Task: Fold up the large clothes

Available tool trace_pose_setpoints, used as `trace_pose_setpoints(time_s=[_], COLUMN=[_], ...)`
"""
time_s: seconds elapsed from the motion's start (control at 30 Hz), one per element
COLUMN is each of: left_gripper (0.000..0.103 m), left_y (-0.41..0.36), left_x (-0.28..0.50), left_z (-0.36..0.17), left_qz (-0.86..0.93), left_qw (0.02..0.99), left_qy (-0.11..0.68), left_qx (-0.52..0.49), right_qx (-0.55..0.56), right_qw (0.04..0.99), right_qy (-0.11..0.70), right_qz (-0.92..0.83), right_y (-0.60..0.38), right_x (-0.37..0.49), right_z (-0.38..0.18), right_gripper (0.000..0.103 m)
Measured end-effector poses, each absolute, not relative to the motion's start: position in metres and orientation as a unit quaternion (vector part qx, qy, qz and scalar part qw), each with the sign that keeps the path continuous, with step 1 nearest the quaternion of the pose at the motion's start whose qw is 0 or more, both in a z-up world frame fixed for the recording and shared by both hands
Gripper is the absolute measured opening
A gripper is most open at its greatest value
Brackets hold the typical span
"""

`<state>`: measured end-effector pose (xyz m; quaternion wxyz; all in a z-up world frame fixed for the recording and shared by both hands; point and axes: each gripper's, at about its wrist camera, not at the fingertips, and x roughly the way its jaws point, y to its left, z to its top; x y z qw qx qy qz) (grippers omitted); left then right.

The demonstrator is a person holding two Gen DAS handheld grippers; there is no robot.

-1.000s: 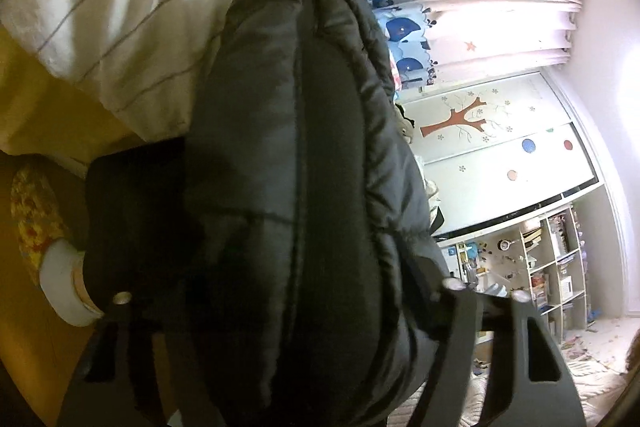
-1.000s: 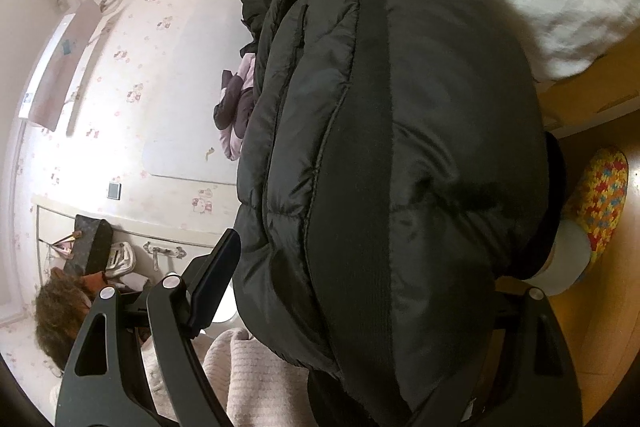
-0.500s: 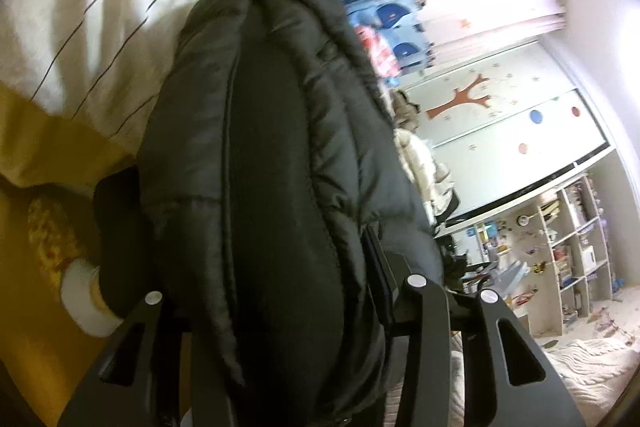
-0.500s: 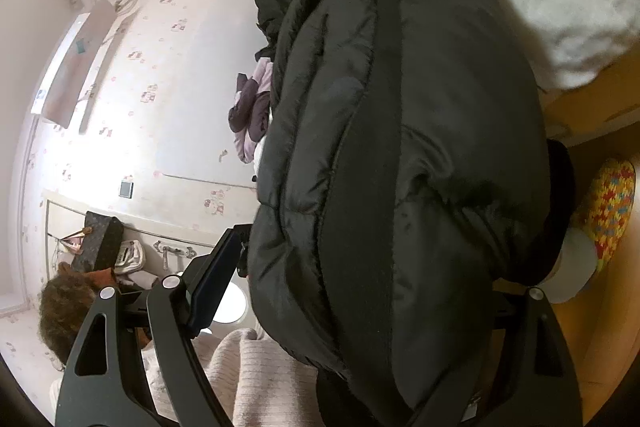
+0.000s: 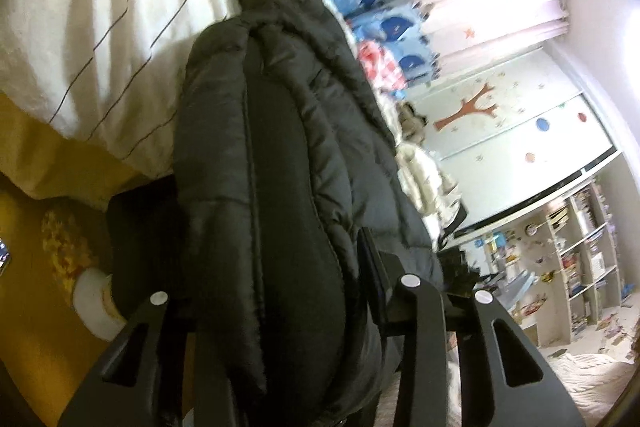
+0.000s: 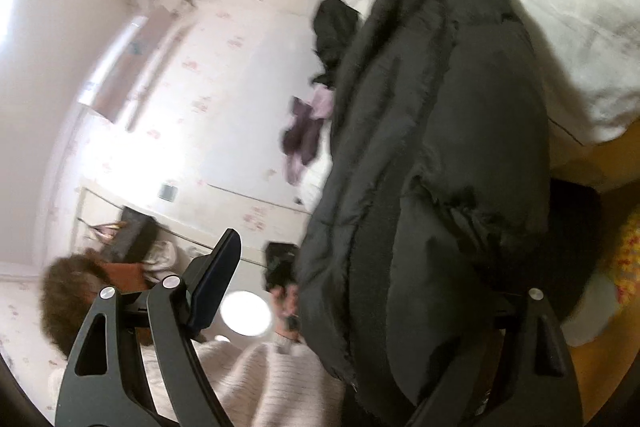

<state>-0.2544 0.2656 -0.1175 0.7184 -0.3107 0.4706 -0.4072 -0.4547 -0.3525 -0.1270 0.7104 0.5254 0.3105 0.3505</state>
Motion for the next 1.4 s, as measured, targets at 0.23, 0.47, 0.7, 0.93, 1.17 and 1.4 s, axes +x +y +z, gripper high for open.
trace_pose_setpoints(time_s=[0.23, 0.47, 0.7, 0.93, 1.17, 1.4], left_gripper=[0.049, 0.027, 0.022, 0.052, 0.037, 0.033], left_y=[0.262, 0.268, 0.276, 0.261, 0.256, 0.258], left_x=[-0.251, -0.251, -0.255, -0.254, -0.253, -0.252], left_z=[-0.136, -0.099, -0.072, -0.126, -0.093, -0.082], left_qz=[-0.371, -0.365, -0.401, -0.351, -0.34, -0.345], left_qw=[0.716, 0.745, 0.743, 0.721, 0.762, 0.763], left_qy=[0.508, 0.461, 0.417, 0.528, 0.488, 0.486], left_qx=[-0.303, -0.316, -0.336, -0.281, -0.256, -0.247], right_qx=[0.516, 0.487, 0.483, 0.507, 0.515, 0.499], right_qw=[0.722, 0.776, 0.77, 0.727, 0.739, 0.742], right_qy=[0.325, 0.257, 0.229, 0.333, 0.21, 0.221], right_qz=[0.328, 0.308, 0.347, 0.323, 0.38, 0.389], right_y=[-0.347, -0.347, -0.361, -0.349, -0.351, -0.35], right_x=[-0.455, -0.463, -0.467, -0.471, -0.467, -0.45], right_z=[-0.146, -0.096, -0.075, -0.15, -0.114, -0.1], right_gripper=[0.07, 0.018, 0.018, 0.042, 0.031, 0.031])
